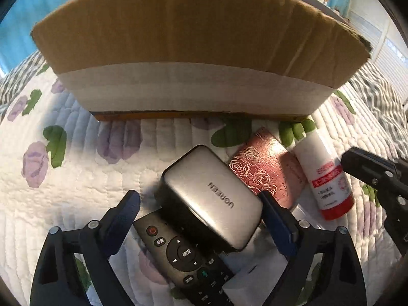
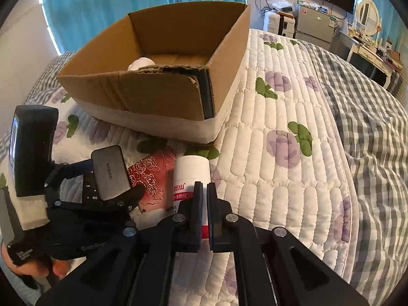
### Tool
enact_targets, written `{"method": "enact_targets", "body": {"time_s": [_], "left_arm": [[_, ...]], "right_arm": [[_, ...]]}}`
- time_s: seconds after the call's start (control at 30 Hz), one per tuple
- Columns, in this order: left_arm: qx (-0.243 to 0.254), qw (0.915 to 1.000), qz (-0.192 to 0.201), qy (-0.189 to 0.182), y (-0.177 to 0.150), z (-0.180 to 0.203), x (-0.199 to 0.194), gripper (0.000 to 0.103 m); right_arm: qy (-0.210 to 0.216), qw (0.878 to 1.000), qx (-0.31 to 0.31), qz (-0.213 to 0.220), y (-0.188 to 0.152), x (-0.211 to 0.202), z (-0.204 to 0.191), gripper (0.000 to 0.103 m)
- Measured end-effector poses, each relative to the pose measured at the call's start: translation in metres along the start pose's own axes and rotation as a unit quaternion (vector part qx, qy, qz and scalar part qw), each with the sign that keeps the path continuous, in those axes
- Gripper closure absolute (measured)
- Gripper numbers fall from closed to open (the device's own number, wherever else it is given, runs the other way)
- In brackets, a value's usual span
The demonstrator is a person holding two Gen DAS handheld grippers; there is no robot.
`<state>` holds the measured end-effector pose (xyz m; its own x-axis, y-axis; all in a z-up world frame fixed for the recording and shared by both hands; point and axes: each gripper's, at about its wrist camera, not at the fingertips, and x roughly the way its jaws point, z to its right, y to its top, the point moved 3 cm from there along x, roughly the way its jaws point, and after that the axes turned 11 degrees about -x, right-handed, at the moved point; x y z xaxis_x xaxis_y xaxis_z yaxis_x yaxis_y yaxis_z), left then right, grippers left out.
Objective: Organize rigid objects
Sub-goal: 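Grasp the grey power bank with the left tool while the right tool grasps the red-capped tube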
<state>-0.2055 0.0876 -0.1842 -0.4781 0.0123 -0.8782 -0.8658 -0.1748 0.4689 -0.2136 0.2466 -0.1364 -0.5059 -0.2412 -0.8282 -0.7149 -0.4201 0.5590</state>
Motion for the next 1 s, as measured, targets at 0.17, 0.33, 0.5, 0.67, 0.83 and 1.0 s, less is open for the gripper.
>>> {"method": "enact_targets", "body": {"time_s": [0.17,0.33,0.5,0.67,0.83,1.0], "left_arm": [[-0.002,0.9998,0.000,-0.022,-0.002,-0.010,-0.019,0.025],[-0.044,0.9977,-0.009,-0.050,0.000,-0.029,-0.032,0.037],[-0.043,0.9984,-0.016,-0.034,0.005,-0.027,-0.019,0.035],[-0.048,0.9982,-0.014,-0.032,0.007,-0.027,-0.021,0.036],[-0.054,0.9969,-0.009,-0.057,0.006,-0.037,-0.041,0.047],[-0.060,0.9951,-0.009,-0.078,0.004,-0.054,-0.061,0.056]], "right_arm": [[-0.006,1.000,-0.005,0.001,-0.001,0.000,-0.005,0.060],[-0.003,1.000,-0.013,-0.006,-0.002,0.003,-0.012,0.060],[-0.010,0.999,-0.028,-0.021,-0.002,0.013,-0.021,0.043],[-0.020,0.999,-0.014,-0.036,-0.003,0.027,-0.018,0.043],[-0.039,0.997,-0.023,-0.057,-0.009,0.036,-0.018,0.064],[-0.044,0.998,-0.030,-0.043,-0.011,0.025,-0.026,0.067]]}}
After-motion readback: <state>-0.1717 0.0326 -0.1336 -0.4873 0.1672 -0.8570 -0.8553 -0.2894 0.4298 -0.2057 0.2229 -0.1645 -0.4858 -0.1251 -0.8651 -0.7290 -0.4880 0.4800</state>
